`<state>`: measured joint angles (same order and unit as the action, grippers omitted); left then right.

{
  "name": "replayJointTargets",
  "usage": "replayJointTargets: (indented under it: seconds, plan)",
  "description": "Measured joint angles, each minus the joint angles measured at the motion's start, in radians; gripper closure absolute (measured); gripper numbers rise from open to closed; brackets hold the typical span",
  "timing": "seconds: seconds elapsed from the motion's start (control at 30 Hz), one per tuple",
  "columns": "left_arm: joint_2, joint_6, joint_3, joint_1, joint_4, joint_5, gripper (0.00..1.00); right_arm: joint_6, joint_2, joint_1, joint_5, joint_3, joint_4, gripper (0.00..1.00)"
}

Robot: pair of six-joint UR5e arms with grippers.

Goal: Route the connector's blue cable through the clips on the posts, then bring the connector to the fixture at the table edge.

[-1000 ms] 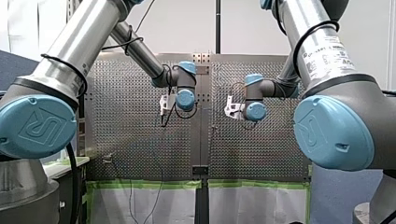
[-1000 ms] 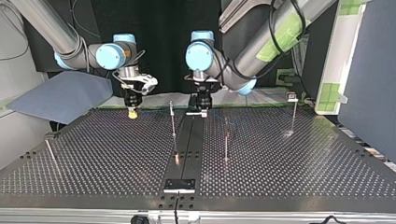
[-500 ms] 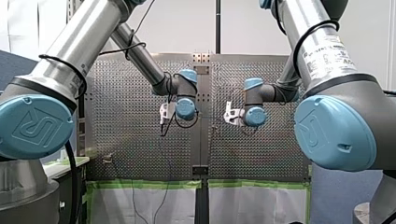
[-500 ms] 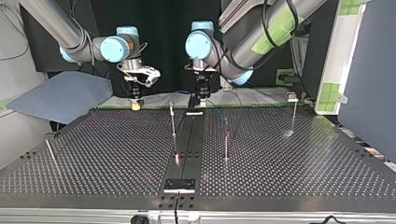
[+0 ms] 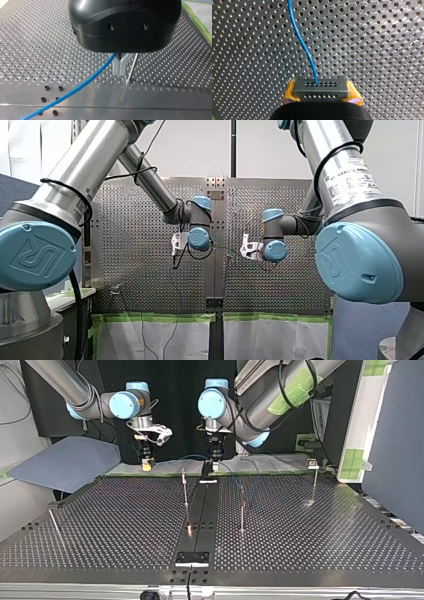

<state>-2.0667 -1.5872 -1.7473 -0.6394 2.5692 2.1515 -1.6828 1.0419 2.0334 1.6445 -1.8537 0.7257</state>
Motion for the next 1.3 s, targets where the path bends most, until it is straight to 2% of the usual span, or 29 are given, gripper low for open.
replayJointTargets:
  seconds: [0.33, 0.63, 0.97, 1.3]
  plan:
    - [-0.063, -0.028, -0.001, -0.014, -0.042, -0.013, 1.0, 0.005, -0.01, -0.011, -0.005, -0.002, 0.038, 1.0]
    - [-0.1, -0.045, 0.002, -0.017, -0.068, -0.017, 1.0, 0.007, -0.066, -0.037, -0.016, -0.002, 0.068, 1.0]
    - [-0.101, -0.066, 0.005, -0.007, -0.093, -0.049, 1.0, 0.005, -0.087, -0.069, -0.05, -0.002, 0.107, 1.0]
    - [-0.109, -0.07, 0.031, -0.002, -0.094, -0.052, 1.0, 0.001, -0.09, -0.097, -0.098, -0.002, 0.138, 1.0]
